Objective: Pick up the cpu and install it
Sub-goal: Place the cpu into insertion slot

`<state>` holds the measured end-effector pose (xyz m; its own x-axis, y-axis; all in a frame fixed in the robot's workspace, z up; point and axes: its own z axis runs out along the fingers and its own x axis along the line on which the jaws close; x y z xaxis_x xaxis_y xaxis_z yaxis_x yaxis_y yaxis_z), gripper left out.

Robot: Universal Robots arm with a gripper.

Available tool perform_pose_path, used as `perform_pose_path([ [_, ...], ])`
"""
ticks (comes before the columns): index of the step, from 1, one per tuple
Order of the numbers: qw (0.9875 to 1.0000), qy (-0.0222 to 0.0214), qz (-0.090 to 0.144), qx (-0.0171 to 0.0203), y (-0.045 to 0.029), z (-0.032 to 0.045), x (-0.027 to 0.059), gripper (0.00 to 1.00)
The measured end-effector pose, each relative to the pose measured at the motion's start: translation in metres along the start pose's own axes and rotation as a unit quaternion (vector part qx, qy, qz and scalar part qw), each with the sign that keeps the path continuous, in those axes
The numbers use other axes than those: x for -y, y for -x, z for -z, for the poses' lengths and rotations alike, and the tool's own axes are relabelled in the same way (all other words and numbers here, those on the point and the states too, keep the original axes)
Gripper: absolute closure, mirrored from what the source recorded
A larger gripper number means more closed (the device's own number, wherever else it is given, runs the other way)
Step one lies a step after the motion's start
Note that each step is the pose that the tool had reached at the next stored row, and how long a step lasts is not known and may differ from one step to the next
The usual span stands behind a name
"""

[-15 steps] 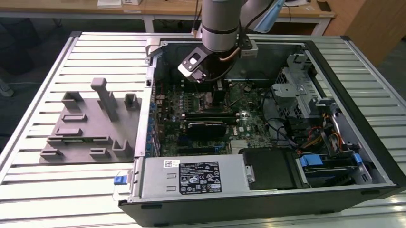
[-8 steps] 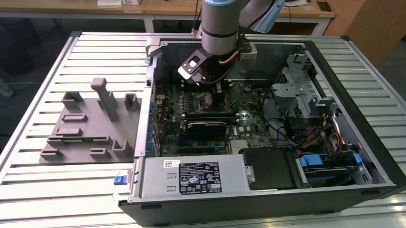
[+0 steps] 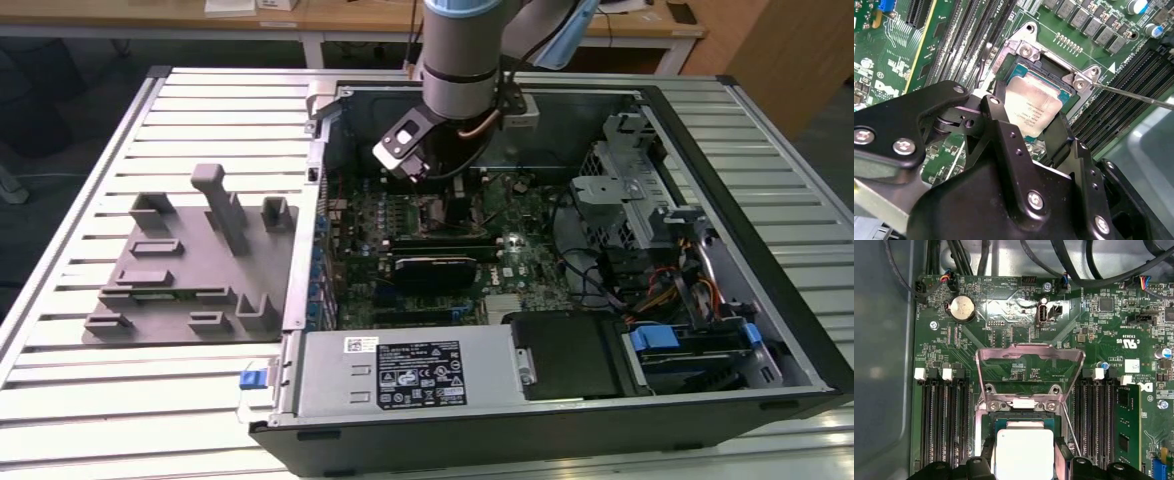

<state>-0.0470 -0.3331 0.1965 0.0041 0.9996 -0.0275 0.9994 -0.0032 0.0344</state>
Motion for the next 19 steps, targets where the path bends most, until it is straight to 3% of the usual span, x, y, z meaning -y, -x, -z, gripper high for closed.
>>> perform_pose_path([
  [19, 1.0, -0.0001, 0.0, -0.0002, -0.0001, -0.0053, 0.0006, 0.45],
])
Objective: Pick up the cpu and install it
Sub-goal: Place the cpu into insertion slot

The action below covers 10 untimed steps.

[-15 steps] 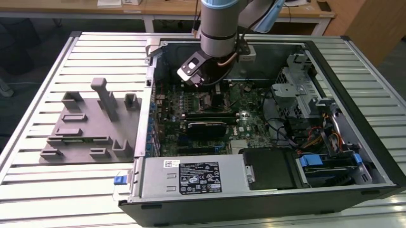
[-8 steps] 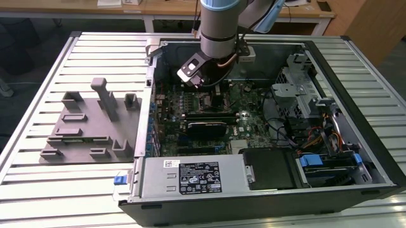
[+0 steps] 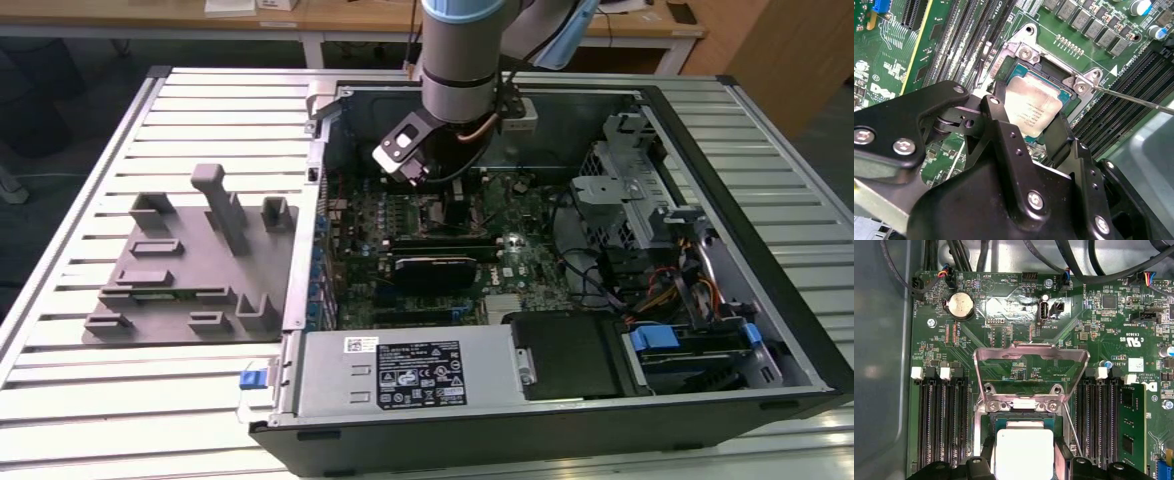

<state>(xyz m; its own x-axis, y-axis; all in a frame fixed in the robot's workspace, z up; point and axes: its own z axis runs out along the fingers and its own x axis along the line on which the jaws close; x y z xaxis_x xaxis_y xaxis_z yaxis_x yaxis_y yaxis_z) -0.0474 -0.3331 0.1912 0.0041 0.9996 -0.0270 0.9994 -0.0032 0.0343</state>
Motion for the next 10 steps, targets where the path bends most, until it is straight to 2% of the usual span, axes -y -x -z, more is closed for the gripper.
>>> perform_pose_path([
  [10, 1.0, 0.0001, 0.0, -0.0001, -0.0001, -0.0002, -0.0007, 0.45],
])
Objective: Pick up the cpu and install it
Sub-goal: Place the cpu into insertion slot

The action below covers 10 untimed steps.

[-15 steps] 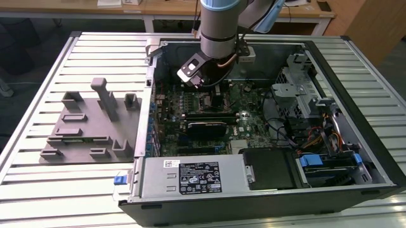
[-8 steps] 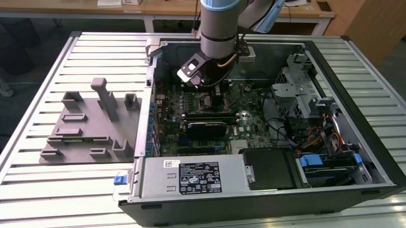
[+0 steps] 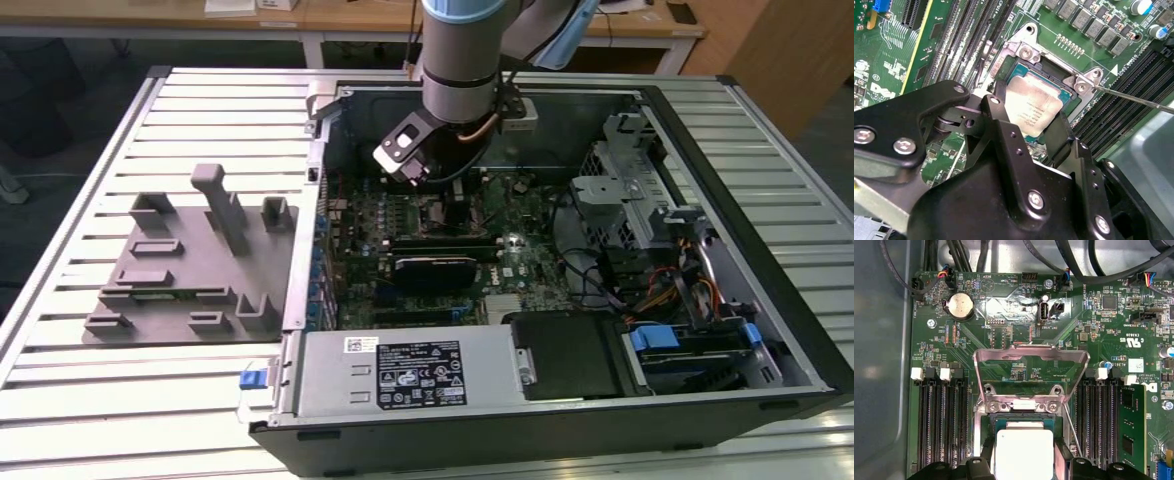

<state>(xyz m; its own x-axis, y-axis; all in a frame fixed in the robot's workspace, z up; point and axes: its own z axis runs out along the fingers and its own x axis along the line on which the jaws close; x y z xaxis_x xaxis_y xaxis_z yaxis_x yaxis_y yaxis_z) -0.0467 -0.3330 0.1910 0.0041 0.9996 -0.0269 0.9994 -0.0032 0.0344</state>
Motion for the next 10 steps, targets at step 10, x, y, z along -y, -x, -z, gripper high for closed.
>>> perform_pose_path([
  [10, 1.0, -0.0001, 0.0, -0.0021, 0.0001, 0.0001, -0.0003, 0.39],
])
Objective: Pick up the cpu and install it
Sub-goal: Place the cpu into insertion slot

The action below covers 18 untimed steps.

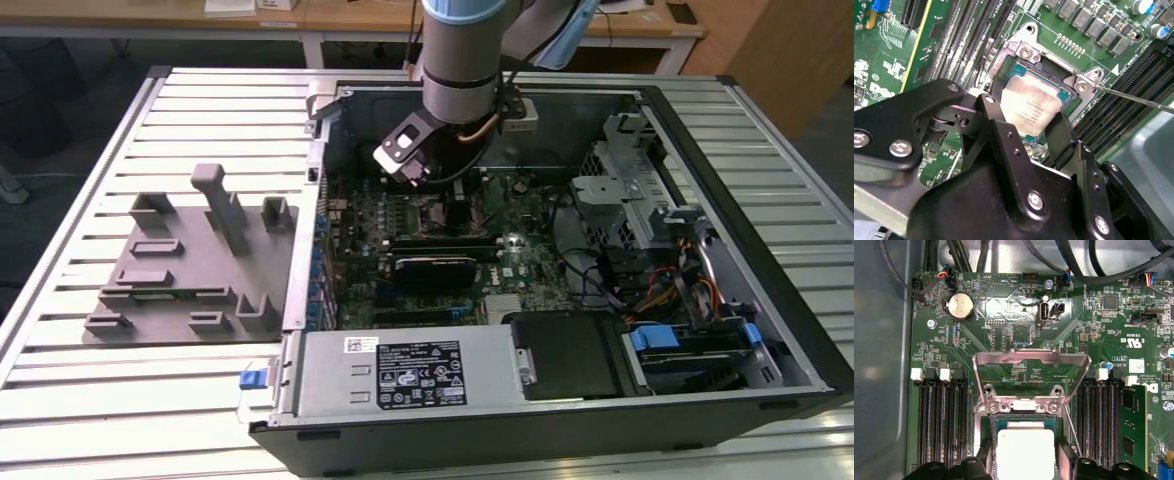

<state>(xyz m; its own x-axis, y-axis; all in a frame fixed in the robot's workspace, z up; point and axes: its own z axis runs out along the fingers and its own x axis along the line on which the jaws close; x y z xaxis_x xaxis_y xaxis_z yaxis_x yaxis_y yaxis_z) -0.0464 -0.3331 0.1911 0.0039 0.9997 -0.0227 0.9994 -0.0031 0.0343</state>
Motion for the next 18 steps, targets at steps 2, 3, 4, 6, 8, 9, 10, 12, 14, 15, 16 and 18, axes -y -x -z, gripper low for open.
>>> perform_pose_path([
  [2, 1.0, 0.0, 0.0, -0.0035, -0.0001, 0.0, 0.0001, 0.39],
  [3, 1.0, 0.0001, 0.0, -0.0041, -0.0001, 0.0002, 0.0001, 0.39],
  [4, 1.0, 0.0001, 0.0, -0.0043, -0.0001, 0.0005, 0.0001, 0.39],
  [6, 1.0, 0.0001, 0.0, -0.0047, 0.0, 0.0014, 0.0, 0.39],
  [8, 1.0, 0.0001, 0.0, -0.0048, -0.0001, 0.002, 0.0, 0.39],
  [9, 1.0, 0.0001, 0.0, -0.0048, 0.0, 0.0024, 0.0, 0.39],
  [10, 1.0, 0.0, 0.0, -0.0047, 0.0, 0.0031, 0.0, 0.39],
  [12, 1.0, 0.0, 0.0, -0.0047, 0.0001, 0.0053, -0.0001, 0.39],
  [14, 1.0, 0.0001, 0.0, -0.0047, 0.0001, 0.0084, -0.0002, 0.39],
  [15, 1.0, 0.0, 0.0, -0.0047, 0.0002, 0.0097, -0.0003, 0.39],
  [16, 1.0, 0.0, 0.0, -0.0047, 0.0002, 0.0107, -0.0003, 0.39],
  [18, 1.0, 0.0, 0.0, -0.0048, 0.0002, 0.0126, -0.0004, 0.39],
])
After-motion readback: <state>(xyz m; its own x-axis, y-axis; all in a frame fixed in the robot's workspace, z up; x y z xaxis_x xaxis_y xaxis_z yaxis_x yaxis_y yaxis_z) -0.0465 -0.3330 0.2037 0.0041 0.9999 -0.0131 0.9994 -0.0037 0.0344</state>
